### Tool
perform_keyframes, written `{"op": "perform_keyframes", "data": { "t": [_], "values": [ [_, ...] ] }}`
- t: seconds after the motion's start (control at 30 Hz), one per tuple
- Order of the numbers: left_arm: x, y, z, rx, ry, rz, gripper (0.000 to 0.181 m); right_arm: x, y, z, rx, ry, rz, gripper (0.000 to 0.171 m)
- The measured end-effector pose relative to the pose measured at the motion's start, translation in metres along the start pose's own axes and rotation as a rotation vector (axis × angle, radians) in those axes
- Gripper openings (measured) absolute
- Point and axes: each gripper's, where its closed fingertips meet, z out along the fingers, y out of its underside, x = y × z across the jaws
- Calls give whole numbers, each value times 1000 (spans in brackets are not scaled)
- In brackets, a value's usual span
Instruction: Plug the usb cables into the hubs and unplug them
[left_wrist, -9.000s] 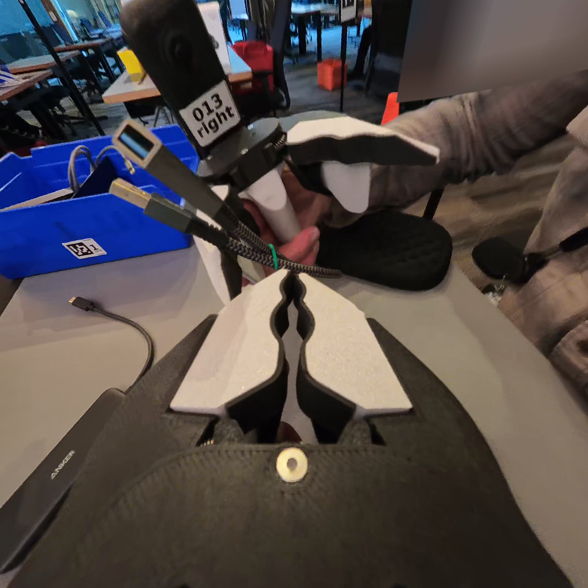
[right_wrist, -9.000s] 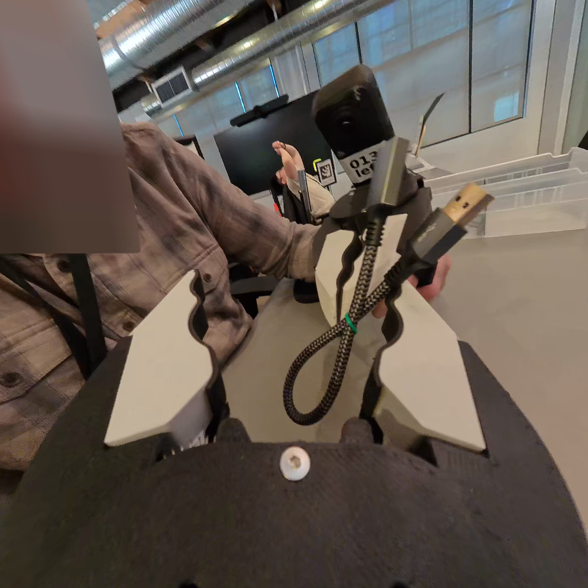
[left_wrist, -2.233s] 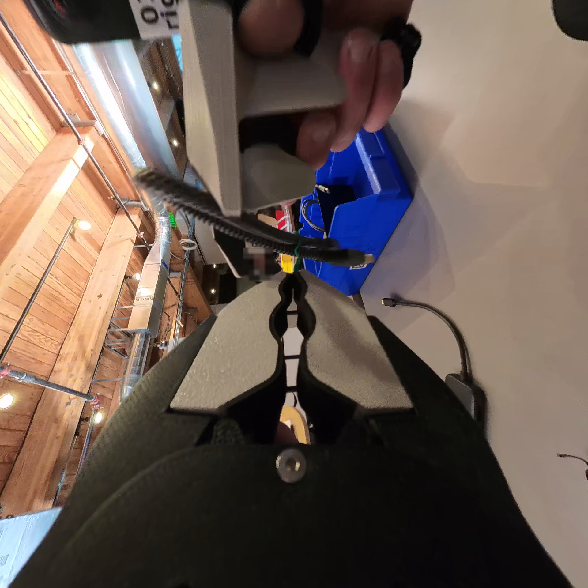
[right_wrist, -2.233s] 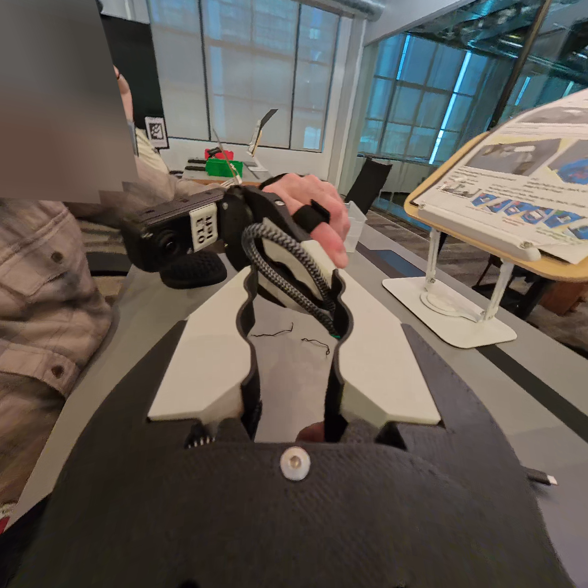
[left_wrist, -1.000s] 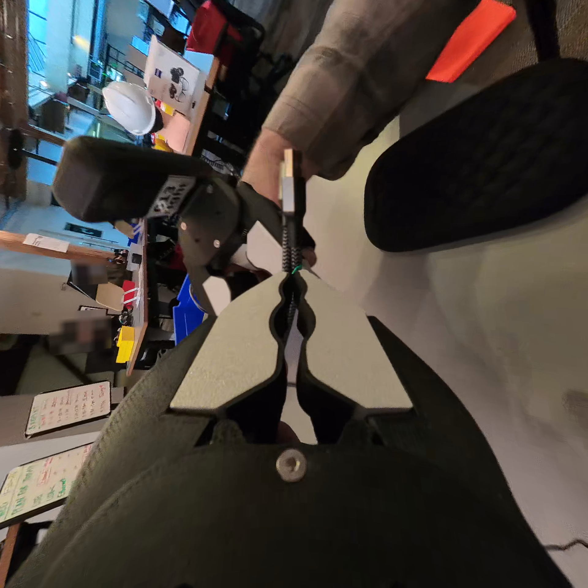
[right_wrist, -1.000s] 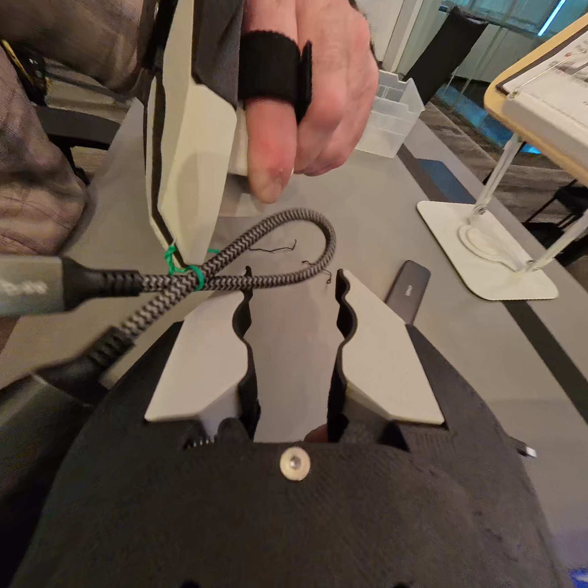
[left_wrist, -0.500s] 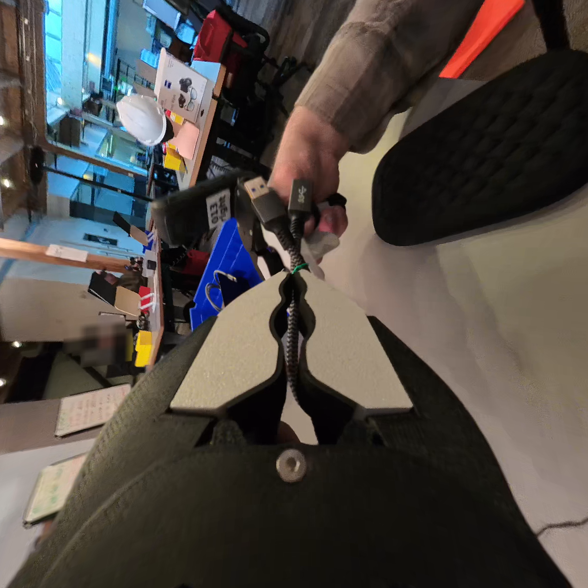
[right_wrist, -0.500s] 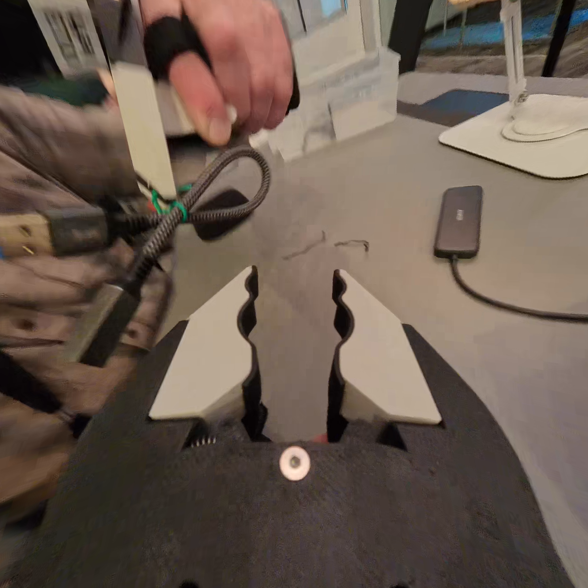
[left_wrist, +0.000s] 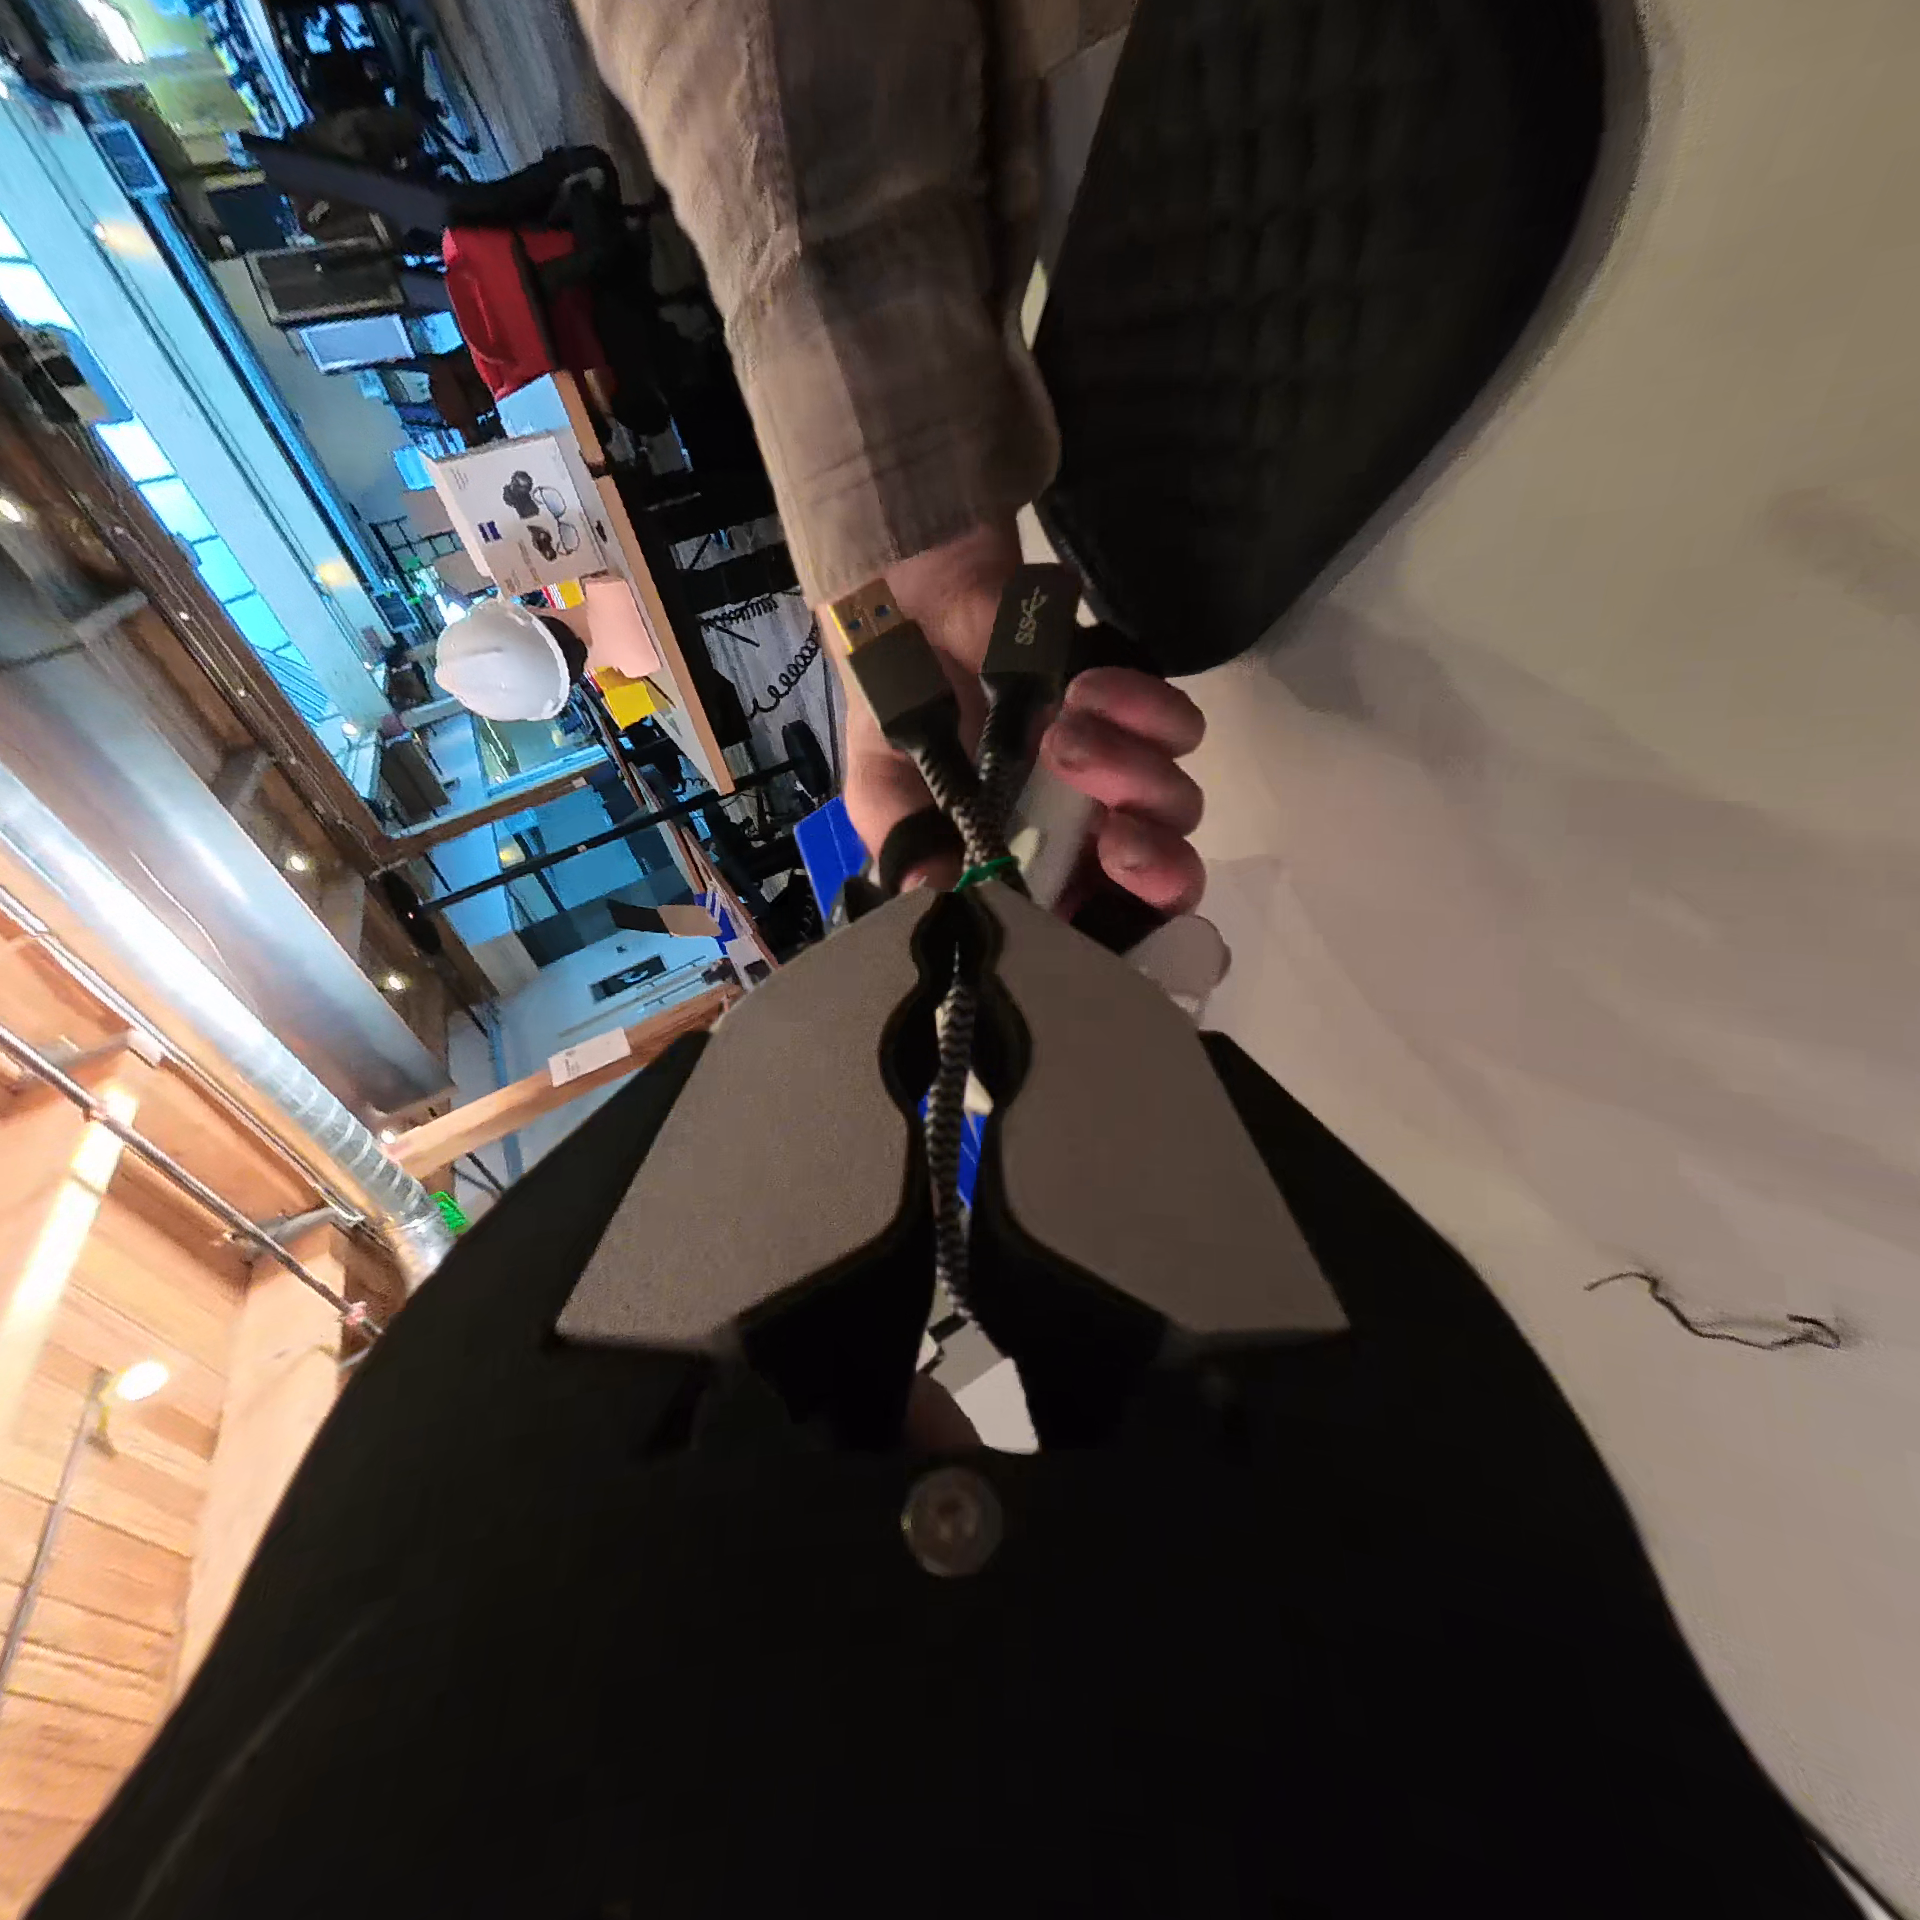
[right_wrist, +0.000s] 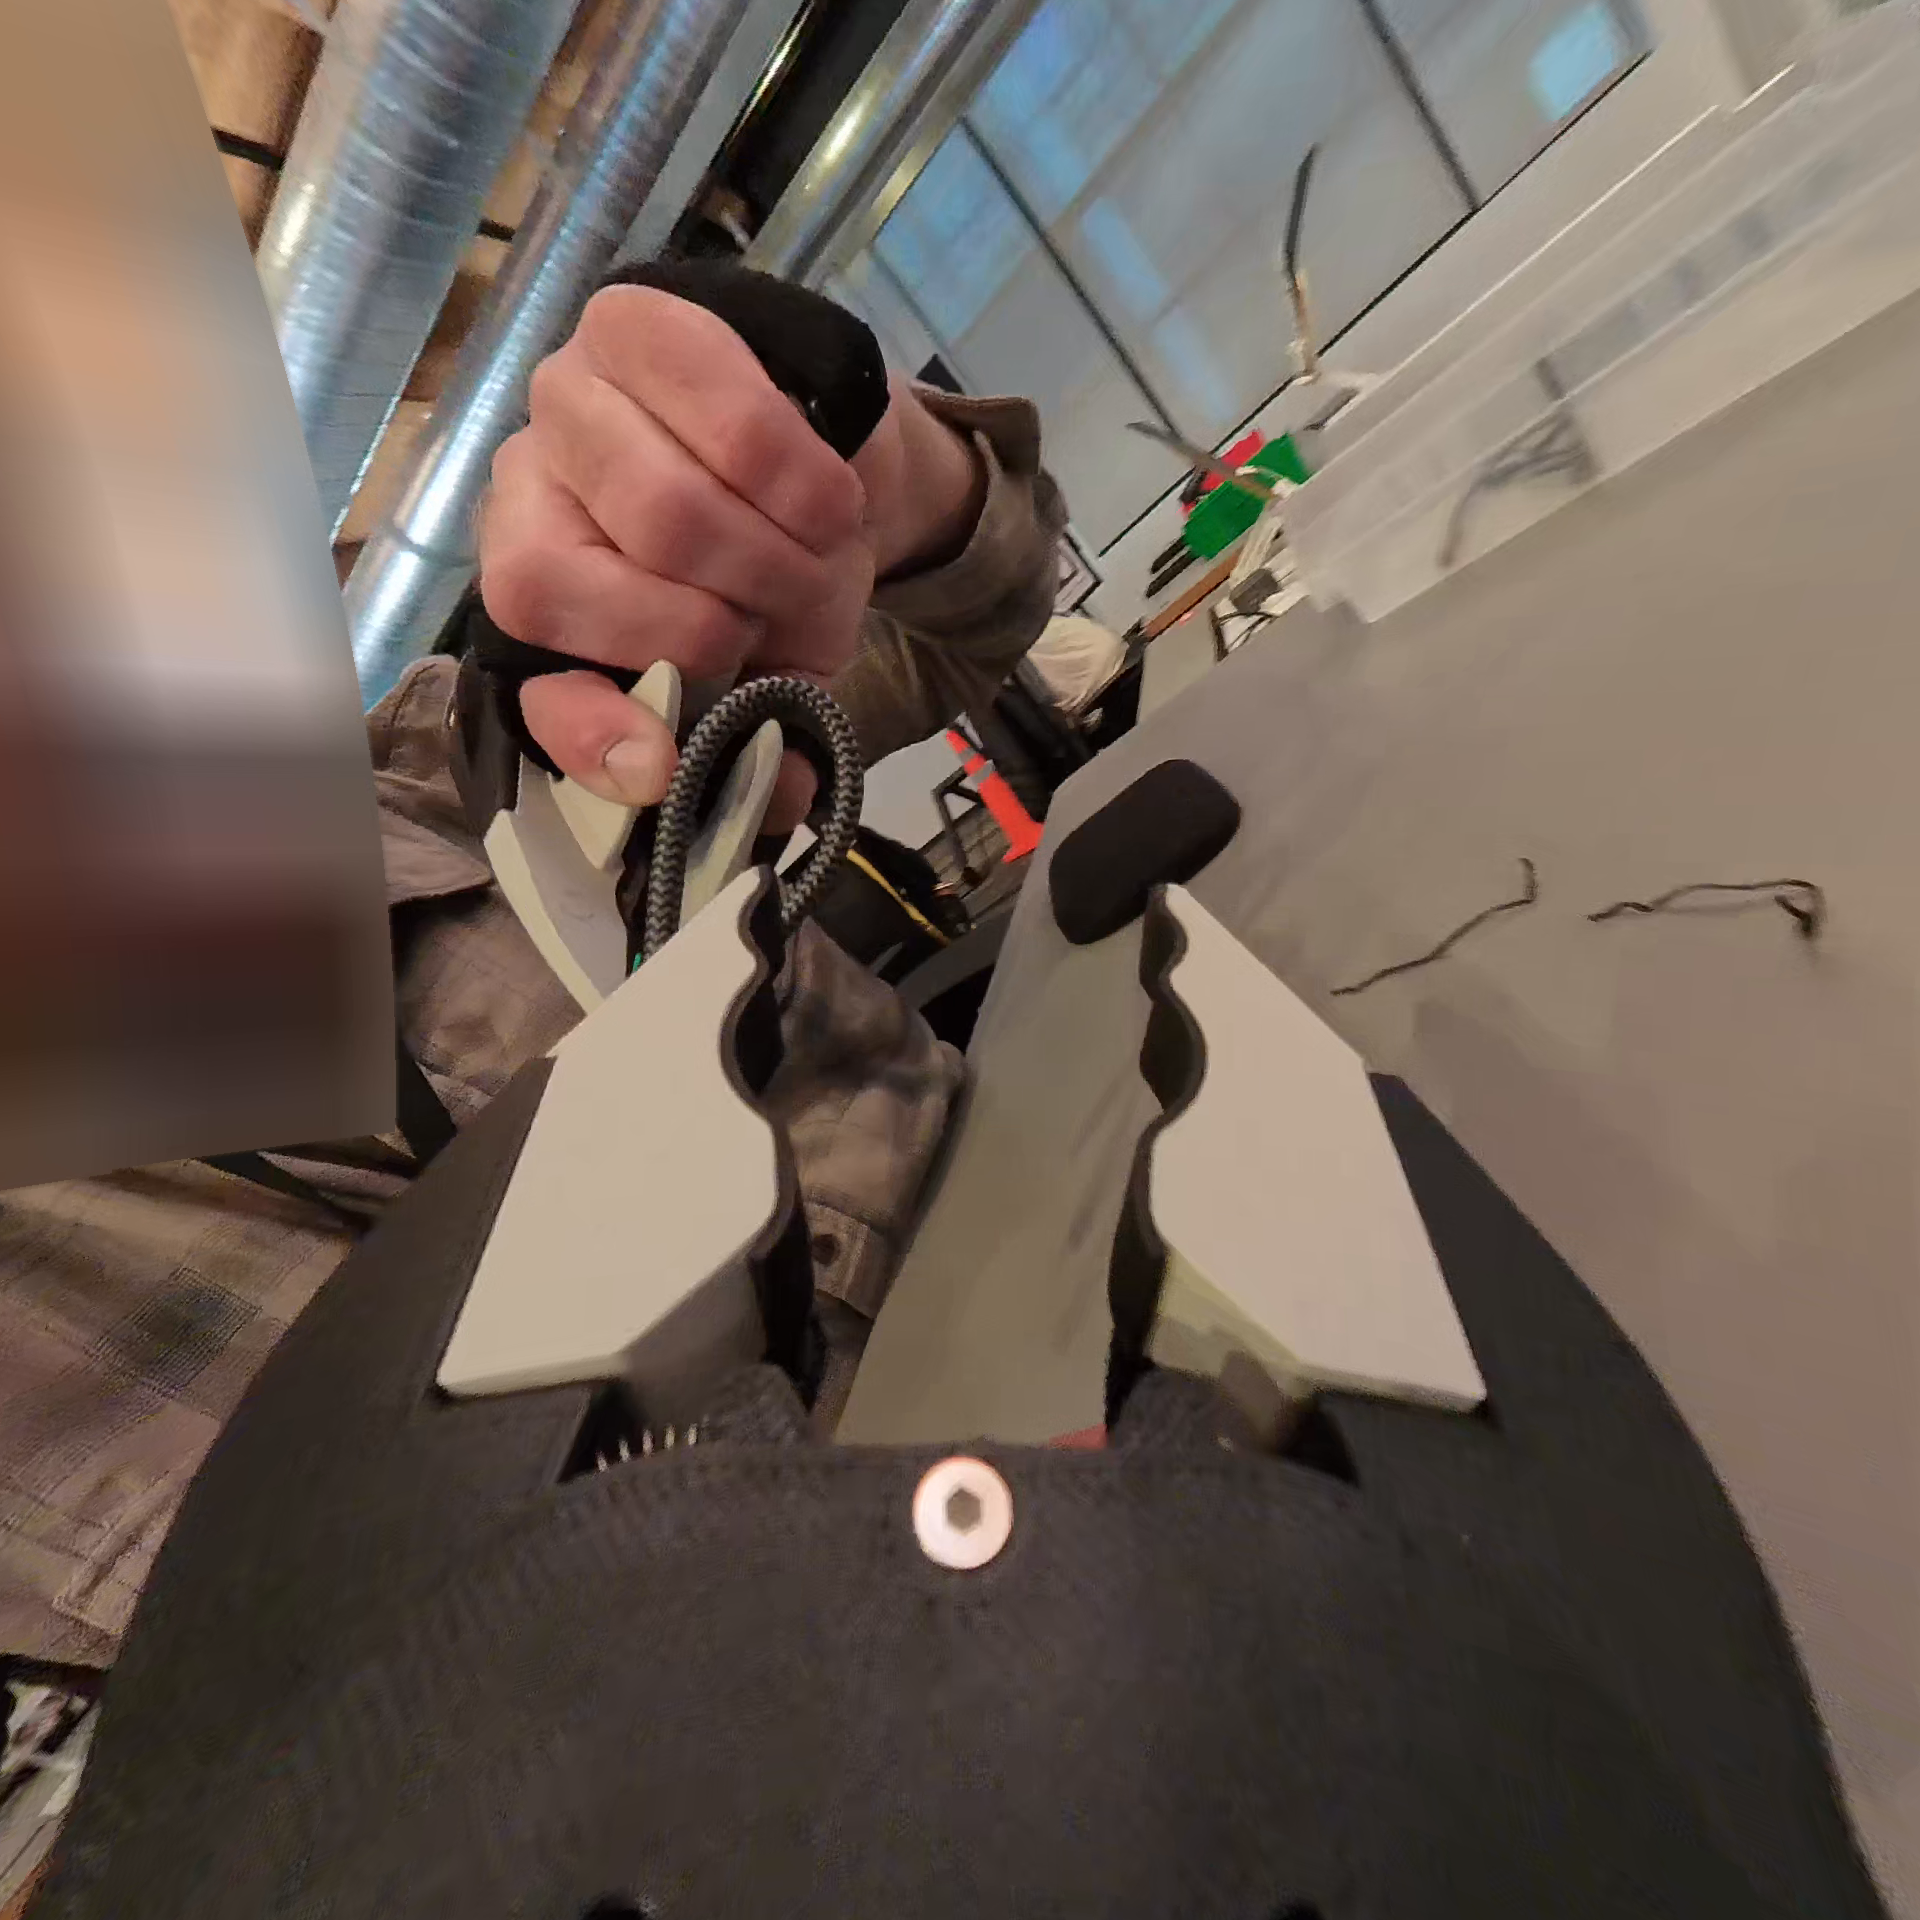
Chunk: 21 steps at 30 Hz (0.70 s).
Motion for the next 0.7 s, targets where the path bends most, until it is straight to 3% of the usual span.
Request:
{"op": "perform_keyframes", "data": {
  "t": [0.03,0.13,0.23,0.3,0.43,0.57,0.7],
  "values": [
    [2,-2,-1,0,2,17,0,-3,0,7,-2,-41,6,66],
    [9,-7,-3,8,5,42,0,-17,-1,25,-3,-169,7,65],
    [13,-8,-6,6,2,66,0,-27,-2,35,-13,-268,8,52],
    [14,-9,-7,5,0,77,0,-24,3,41,-42,-291,39,57],
    [20,-12,-10,10,4,99,0,-17,9,46,-89,-297,71,65],
    [20,-12,-13,1,-12,125,1,-6,9,42,-69,-273,106,53],
    [23,-11,-11,-1,-3,142,1,-11,31,53,-183,-253,88,51]
  ]
}}
